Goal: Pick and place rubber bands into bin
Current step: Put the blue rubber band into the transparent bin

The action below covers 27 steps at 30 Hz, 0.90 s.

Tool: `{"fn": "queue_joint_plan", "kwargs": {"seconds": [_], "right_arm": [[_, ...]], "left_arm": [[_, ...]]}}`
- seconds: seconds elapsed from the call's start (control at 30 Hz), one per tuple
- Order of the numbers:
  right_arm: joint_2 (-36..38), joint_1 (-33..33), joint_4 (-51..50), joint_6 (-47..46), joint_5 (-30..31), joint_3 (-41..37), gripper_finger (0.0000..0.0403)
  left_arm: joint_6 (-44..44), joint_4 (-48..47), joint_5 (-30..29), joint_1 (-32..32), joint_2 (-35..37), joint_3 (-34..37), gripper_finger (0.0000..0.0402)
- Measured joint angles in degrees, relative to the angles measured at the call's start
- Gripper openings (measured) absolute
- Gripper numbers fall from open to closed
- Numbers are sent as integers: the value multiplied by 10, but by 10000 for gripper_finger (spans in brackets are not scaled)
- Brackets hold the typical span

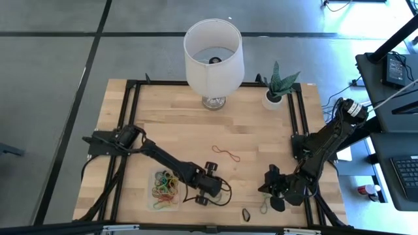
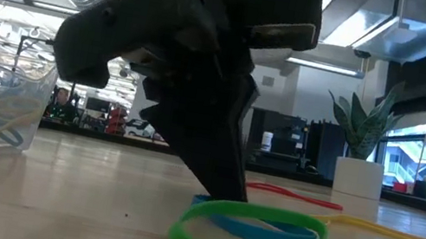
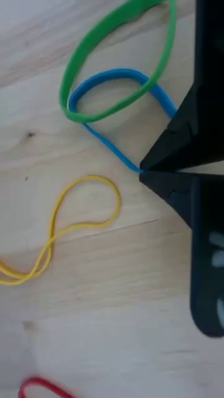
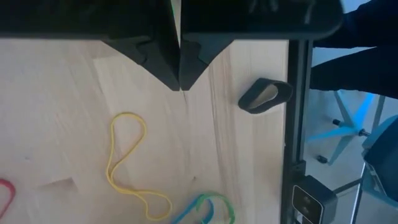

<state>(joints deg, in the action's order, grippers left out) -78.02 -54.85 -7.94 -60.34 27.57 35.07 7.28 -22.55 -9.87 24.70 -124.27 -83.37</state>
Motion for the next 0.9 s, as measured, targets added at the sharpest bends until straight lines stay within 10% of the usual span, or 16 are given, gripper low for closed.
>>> {"fn": "queue_joint_plan", "kwargs": {"seconds": [0.57, 0.9], "right_arm": [[0, 0, 10, -8, 20, 0, 5], [0, 6, 44, -13, 74, 0, 5]], "left_arm": [[-40, -282, -204, 4, 36, -182, 2], [-39, -367, -195, 29, 67, -233, 2]]}}
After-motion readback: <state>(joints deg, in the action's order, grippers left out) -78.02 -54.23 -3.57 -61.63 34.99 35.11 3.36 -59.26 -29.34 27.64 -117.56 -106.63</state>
